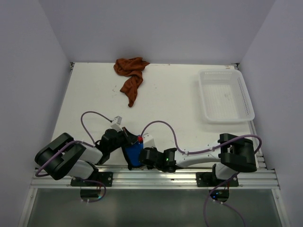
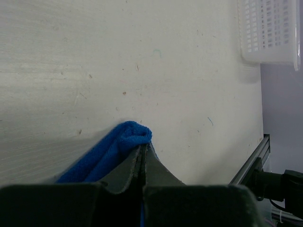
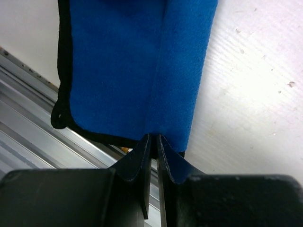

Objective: Roll the towels
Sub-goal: Roll the towel

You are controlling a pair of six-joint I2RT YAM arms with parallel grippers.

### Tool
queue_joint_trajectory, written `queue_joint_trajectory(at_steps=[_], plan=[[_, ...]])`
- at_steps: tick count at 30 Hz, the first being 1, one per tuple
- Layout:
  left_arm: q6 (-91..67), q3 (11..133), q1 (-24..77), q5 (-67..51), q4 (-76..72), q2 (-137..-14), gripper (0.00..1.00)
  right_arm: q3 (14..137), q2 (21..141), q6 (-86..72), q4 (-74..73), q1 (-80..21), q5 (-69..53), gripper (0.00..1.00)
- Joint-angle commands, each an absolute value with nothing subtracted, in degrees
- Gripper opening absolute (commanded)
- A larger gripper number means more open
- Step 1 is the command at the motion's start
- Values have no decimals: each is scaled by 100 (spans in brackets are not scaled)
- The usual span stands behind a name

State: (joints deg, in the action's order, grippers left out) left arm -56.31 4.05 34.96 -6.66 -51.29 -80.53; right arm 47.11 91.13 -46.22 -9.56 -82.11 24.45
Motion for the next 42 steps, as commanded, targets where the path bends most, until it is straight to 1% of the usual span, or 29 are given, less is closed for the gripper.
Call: queue_joint_trajectory(at_steps=[1, 11, 14, 17, 21, 26, 31, 33, 36, 41, 42], plan=[[-5326, 62, 3489, -308, -4764, -8016, 0, 4606, 9185, -4843, -844, -8271, 2452, 13], [-5309, 9, 3489, -281, -4719, -7840, 0, 4605, 9299, -4896, -800, -8288, 2400, 13], [-5291, 9, 3498, -281, -4807, -7831, 0, 4640, 9168, -4887, -861, -8297, 2399, 13], [-5230, -106, 3498, -351, -4790, -7840, 0, 4536, 8782, -5009, -1002, -8288, 2522, 17], [-5221, -141, 3498, -343, -4799, -7778, 0, 4246, 8184, -5054, -844, -8253, 2566, 25], [-5151, -141, 3498, -343, -4851, -7770, 0, 4026, 7578, -5167, -827, -8218, 2583, 29], [-5133, -184, 3498, -334, -4931, -7840, 0, 3491, 6909, -5440, -449, -7762, 2505, 34], [-5124, -193, 3498, -334, -4966, -7857, 0, 3095, 6646, -5615, -73, -7324, 2095, 37], [-5124, -185, 3489, -343, -4975, -7866, 0, 2674, 6513, -5800, 499, -6892, 1662, 38], [-5115, -193, 3498, -343, -4975, -7875, 0, 2575, 6784, -5915, 843, -6741, 1196, 45], [-5115, -193, 3498, -351, -4975, -7892, 0, 2506, 6855, -6046, 1105, -6706, 1108, 45]])
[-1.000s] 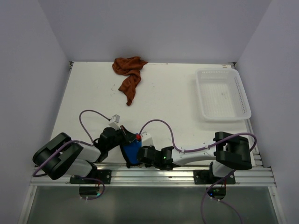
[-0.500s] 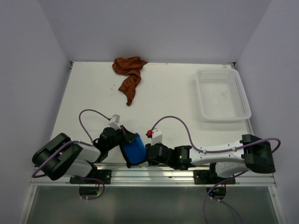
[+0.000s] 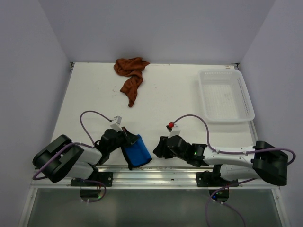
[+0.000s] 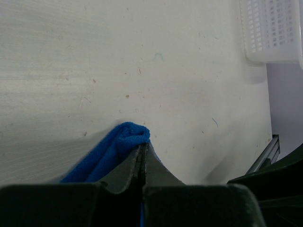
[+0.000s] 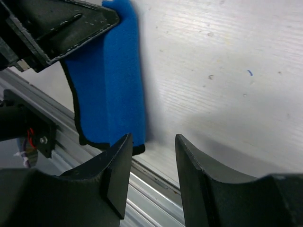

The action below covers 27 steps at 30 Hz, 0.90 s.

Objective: Roll the towels
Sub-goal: Roll the towel

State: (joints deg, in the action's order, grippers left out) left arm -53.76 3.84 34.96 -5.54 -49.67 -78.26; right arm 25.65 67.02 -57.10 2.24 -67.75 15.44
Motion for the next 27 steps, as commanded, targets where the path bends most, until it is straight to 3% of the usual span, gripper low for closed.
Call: queue_joint_trajectory(at_steps=[1, 6, 27], plan=[[-5115, -193, 3489, -352, -4975, -7893, 0, 2461, 6934, -6125, 1247, -6680, 1038, 46], [-5115, -202, 3489, -352, -4983, -7910, 0, 2285, 7566, -6530, 2117, -6609, 598, 48], [-5159, -307, 3498, -334, -5106, -7901, 0, 2276, 8622, -6917, 3120, -6609, 202, 52]])
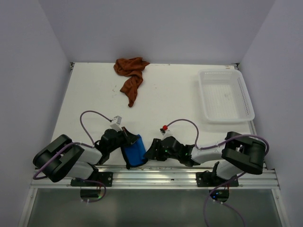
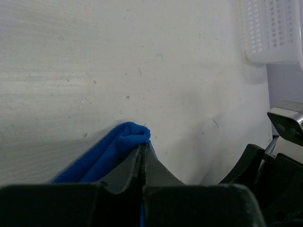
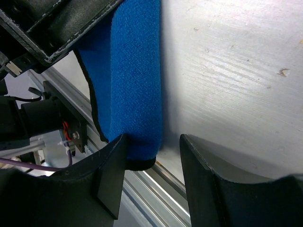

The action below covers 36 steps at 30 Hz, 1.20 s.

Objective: Roll the towels
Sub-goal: Roll the towel

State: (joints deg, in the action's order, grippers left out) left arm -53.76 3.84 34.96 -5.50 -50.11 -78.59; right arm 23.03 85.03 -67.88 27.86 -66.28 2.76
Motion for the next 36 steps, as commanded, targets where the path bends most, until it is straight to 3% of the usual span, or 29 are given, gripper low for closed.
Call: queue_joint_trajectory(at_steps=[1, 8, 16, 25, 36], plan=[[-5159, -299, 3489, -334, -5106, -7901, 0, 2276, 8622, -6917, 3129, -6609, 202, 52], [-5186, -378, 3498, -273, -5115, -7787, 0, 2347, 8719, -6908, 3076, -6618, 141, 50], [-5212, -413, 3498, -237, -5089, -7734, 0, 2391, 8859, -6961, 3085, -6697, 149, 23], [-5238, -404, 3498, -237, -5063, -7717, 0, 2522, 8623, -6751, 2603, -6732, 263, 0], [-5273, -176, 3489, -334, -4817, -7559, 0, 4007, 8296, -5011, -693, -7584, 1879, 0]])
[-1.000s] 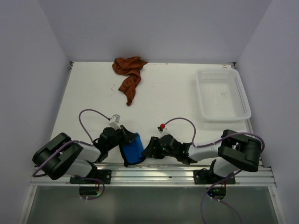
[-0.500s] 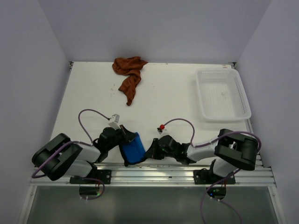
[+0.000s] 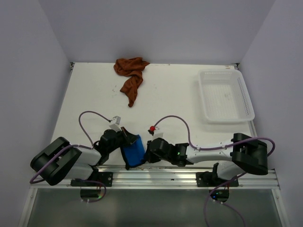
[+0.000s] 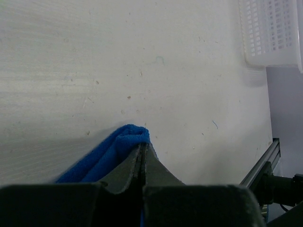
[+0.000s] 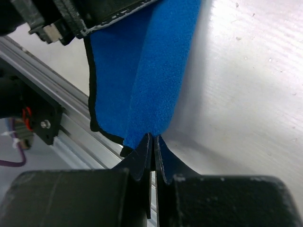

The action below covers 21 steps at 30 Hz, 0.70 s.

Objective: Roll the towels
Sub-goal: Roll the towel

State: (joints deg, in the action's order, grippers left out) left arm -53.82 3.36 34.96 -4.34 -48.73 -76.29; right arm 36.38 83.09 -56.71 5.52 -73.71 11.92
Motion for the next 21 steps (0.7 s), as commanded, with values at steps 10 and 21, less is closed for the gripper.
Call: queue_joint_trajectory(at_steps=[10, 21], plan=[[-5317, -53, 3489, -360, -4491, -7234, 0, 4605, 8543, -4483, -2003, -7919, 2707, 0], [-5405, 412, 3498, -606, -4036, -6926, 0, 4869, 8613, -4166, -2601, -8270, 3541, 0]])
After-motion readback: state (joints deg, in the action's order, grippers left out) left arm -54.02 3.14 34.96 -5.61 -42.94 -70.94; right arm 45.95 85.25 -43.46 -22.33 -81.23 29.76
